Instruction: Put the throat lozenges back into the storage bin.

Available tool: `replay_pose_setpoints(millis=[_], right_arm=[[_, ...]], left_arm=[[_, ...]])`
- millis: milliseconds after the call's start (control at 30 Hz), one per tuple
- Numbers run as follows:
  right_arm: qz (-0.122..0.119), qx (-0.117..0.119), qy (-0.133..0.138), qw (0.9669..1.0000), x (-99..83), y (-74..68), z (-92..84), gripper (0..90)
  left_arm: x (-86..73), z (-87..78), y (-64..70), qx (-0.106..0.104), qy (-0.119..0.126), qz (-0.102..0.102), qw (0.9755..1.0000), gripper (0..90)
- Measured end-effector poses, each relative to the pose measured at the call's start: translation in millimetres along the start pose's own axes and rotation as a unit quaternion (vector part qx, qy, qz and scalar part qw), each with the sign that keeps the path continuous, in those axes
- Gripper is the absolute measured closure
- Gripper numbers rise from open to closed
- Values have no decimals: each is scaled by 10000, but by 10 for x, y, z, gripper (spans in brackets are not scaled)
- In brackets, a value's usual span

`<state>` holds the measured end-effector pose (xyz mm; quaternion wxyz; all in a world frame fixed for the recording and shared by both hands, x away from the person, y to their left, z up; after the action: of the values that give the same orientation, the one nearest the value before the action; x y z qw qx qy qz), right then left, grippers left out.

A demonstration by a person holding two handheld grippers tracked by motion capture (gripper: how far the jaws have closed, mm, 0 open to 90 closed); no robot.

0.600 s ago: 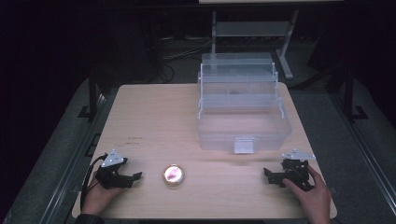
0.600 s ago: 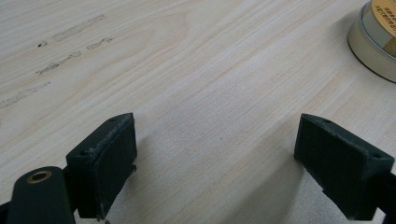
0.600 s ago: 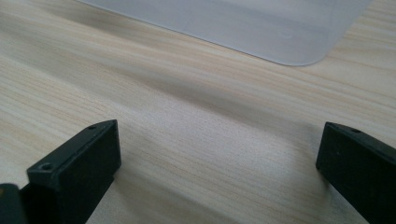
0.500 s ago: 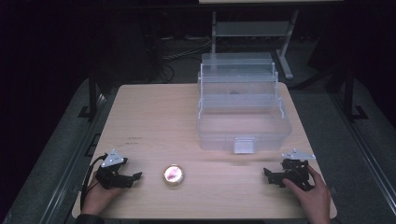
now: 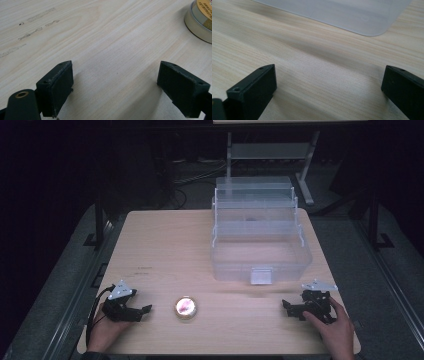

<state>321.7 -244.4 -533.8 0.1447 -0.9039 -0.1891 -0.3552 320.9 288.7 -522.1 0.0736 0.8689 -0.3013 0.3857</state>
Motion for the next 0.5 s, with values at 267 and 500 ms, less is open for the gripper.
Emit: replay_pose_setpoints(millis=[267,500], right_arm=[[4,2,1,10000,0,-1,0,0],[4,1,1,10000,0,0,0,0]], left_arm=[[6,-41,1,20,-30,41,10000,131],[24,-89,33,-17,-77,-30,10000,131]])
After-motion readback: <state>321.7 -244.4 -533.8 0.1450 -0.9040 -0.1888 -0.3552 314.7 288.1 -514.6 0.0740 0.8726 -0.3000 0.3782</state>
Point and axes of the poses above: each handheld gripper's, and its own axes: z roughly forward along the jaws, x roughly out of its top, y roughly to its right, the point moved 7 cm from there along z, roughly forward along the jaws, and after that the axes turned 8 degrees about x, right-handed, at the moved point
